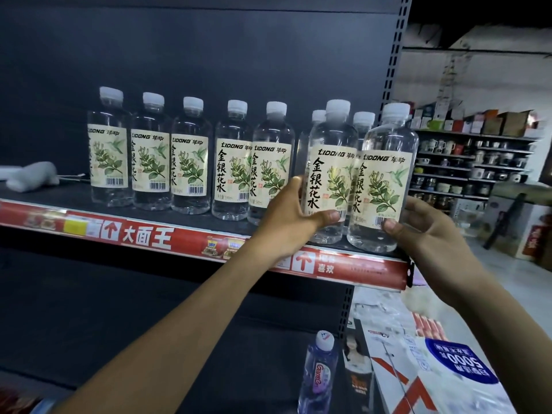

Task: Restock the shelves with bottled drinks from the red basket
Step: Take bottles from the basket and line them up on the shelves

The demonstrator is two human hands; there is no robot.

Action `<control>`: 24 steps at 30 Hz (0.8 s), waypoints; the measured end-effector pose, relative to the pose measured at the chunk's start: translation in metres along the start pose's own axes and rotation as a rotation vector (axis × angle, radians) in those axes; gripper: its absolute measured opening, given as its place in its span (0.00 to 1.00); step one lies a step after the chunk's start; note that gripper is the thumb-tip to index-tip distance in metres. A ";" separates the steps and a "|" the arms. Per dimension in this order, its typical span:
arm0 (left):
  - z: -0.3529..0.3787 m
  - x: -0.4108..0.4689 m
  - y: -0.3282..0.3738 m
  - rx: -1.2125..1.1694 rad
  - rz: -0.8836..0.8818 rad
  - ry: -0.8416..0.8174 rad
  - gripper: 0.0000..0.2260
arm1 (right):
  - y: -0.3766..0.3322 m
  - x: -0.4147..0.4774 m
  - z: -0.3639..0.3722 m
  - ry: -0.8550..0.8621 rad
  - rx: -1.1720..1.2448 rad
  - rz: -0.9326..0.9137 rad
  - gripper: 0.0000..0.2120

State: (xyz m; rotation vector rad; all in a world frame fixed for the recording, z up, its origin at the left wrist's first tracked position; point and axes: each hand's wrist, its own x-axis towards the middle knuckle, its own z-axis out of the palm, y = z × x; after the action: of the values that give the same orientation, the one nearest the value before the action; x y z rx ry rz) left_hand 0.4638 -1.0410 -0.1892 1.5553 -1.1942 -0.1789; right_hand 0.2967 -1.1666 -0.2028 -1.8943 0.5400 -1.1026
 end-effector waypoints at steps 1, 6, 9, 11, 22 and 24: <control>0.000 0.000 0.001 0.019 0.000 -0.001 0.37 | 0.000 -0.001 -0.001 -0.019 -0.008 0.002 0.27; -0.006 -0.003 0.004 0.183 0.019 -0.066 0.33 | -0.001 -0.003 -0.003 -0.102 -0.011 0.004 0.20; -0.008 -0.007 0.006 0.211 0.021 -0.068 0.33 | -0.004 -0.006 -0.002 -0.119 0.006 0.042 0.24; -0.006 -0.007 0.002 0.201 0.024 -0.065 0.31 | -0.005 -0.011 0.006 -0.066 -0.026 0.039 0.30; -0.056 -0.124 -0.050 0.896 0.169 0.192 0.30 | -0.022 -0.096 0.145 0.186 -0.419 -0.550 0.23; -0.084 -0.157 -0.061 1.008 0.106 0.249 0.30 | -0.023 -0.113 0.180 0.017 -0.338 -0.519 0.23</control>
State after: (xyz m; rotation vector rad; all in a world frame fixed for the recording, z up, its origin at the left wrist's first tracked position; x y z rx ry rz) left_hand 0.4803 -0.8763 -0.2788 2.2599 -1.2178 0.7827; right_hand 0.3911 -0.9922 -0.2820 -2.4052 0.2533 -1.4239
